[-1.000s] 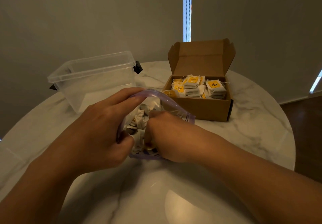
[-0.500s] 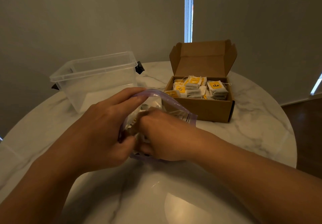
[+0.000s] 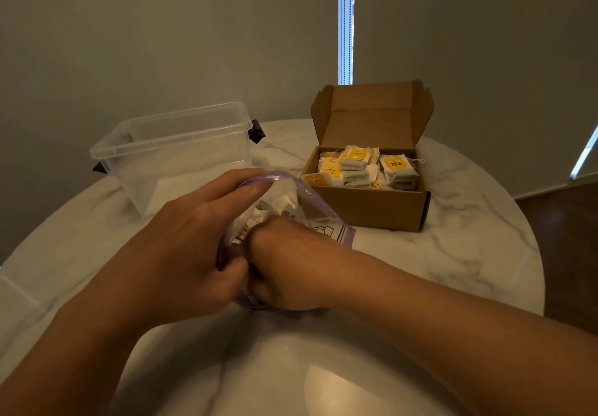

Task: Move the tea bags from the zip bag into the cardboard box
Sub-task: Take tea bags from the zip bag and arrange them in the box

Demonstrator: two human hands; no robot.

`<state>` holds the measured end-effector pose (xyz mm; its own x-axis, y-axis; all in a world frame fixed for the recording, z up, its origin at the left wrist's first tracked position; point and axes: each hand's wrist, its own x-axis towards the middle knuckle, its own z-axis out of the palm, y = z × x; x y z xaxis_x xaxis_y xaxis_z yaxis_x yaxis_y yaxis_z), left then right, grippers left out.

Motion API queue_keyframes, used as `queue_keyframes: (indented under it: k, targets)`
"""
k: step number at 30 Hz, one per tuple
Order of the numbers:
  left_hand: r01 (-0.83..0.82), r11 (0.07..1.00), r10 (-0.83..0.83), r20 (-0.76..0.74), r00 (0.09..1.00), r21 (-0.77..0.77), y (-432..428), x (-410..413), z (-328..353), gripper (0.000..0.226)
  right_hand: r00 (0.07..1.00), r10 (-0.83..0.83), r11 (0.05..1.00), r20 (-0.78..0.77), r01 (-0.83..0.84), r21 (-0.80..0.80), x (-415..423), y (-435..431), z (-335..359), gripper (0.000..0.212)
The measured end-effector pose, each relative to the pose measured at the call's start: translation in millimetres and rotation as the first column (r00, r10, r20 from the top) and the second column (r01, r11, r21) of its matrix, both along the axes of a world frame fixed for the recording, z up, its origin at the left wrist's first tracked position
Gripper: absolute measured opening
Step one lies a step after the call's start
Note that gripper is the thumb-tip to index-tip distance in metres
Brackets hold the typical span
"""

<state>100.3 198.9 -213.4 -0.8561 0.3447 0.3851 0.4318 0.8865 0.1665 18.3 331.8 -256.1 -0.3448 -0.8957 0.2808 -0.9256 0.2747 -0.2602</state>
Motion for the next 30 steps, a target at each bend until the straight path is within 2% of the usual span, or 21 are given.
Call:
queue_keyframes:
  k: [5, 8, 17, 26, 28, 30]
  targets:
    - [-0.026, 1.0, 0.027, -0.035, 0.999, 0.006, -2.7, 0.4, -0.2, 0.078, 0.995, -0.093, 0.996, -0.038, 0.092, -0.02, -0.1, 14.0, 4.4, 0.02]
    - [-0.018, 1.0, 0.018, -0.002, 1.0, 0.009, -0.9, 0.2, 0.8, 0.078, 0.995, -0.095, 0.995, -0.028, 0.094, -0.034, 2.1, 20.8, 11.1, 0.021]
    - [0.007, 0.999, -0.007, -0.007, 1.0, 0.036, -1.2, -1.1, 0.1, 0.076, 0.984, -0.143, 0.989, 0.11, 0.147, -0.024, 8.0, 36.8, 25.4, 0.03]
    - [-0.005, 0.999, 0.006, -0.015, 1.0, 0.035, -1.8, -0.9, -0.5, 0.078, 0.982, -0.153, 0.943, 0.112, 0.179, -0.28, 12.1, 55.5, 13.9, 0.023]
    - [-0.01, 0.999, 0.011, -0.022, 1.0, 0.033, -2.4, -1.0, -0.6, 0.078, 0.974, -0.144, 0.917, 0.173, 0.198, -0.348, 15.7, 63.5, 14.6, 0.02]
    - [-0.014, 0.999, 0.014, -0.028, 1.0, 0.03, -2.4, -1.3, -1.1, 0.079, 0.945, -0.107, 0.884, 0.31, 0.233, -0.406, 18.8, 73.1, 18.6, 0.015]
